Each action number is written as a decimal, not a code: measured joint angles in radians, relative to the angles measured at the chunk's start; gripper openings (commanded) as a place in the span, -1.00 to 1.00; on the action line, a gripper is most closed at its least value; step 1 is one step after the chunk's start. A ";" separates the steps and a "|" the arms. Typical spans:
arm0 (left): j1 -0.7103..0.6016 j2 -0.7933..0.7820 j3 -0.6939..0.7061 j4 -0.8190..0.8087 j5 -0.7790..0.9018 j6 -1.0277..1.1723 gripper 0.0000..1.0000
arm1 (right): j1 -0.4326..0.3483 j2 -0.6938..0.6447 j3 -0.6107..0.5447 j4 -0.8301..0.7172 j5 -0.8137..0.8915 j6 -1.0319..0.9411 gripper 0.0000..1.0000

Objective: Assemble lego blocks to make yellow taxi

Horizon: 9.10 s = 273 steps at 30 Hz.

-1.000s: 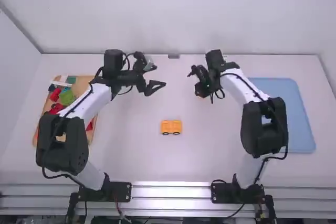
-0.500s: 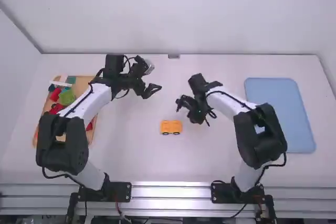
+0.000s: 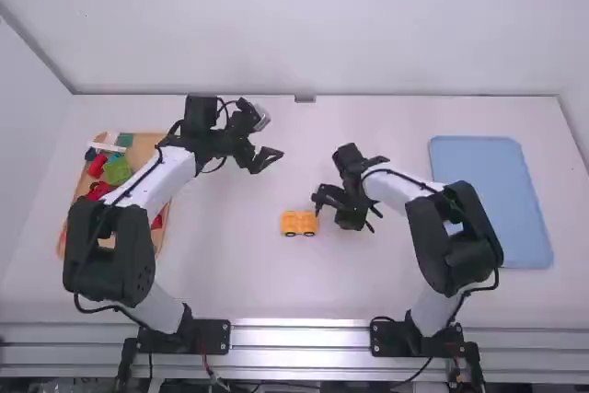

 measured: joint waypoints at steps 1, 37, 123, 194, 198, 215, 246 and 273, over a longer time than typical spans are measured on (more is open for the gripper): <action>0.000 0.000 0.000 0.000 0.000 0.000 0.98 | -0.001 0.000 0.000 0.000 0.000 -0.002 0.16; -0.014 0.000 -0.044 -0.171 0.139 0.334 0.98 | -0.240 -0.512 -0.778 1.053 -0.443 0.295 0.97; -0.105 0.032 -0.575 0.520 0.275 0.348 0.98 | -0.422 -0.046 -0.658 1.246 -0.928 -0.038 -0.55; -0.183 0.319 -0.540 0.710 0.148 0.359 0.15 | -0.095 0.074 -0.239 0.627 -0.816 -0.227 -0.65; -0.183 0.319 -0.540 0.710 0.148 0.359 0.15 | -0.096 0.072 -0.239 0.623 -0.808 -0.234 -0.65; -0.183 0.319 -0.540 0.710 0.149 0.359 0.19 | -0.096 0.071 -0.240 0.651 -0.807 -0.241 0.35; -0.184 0.319 -0.540 0.712 0.149 0.359 0.22 | -0.084 -0.008 -0.239 0.520 -0.724 -0.210 -1.00; -0.184 0.319 -0.540 0.713 0.146 0.355 0.21 | -0.115 -0.035 -0.231 0.545 -0.782 -0.280 -1.00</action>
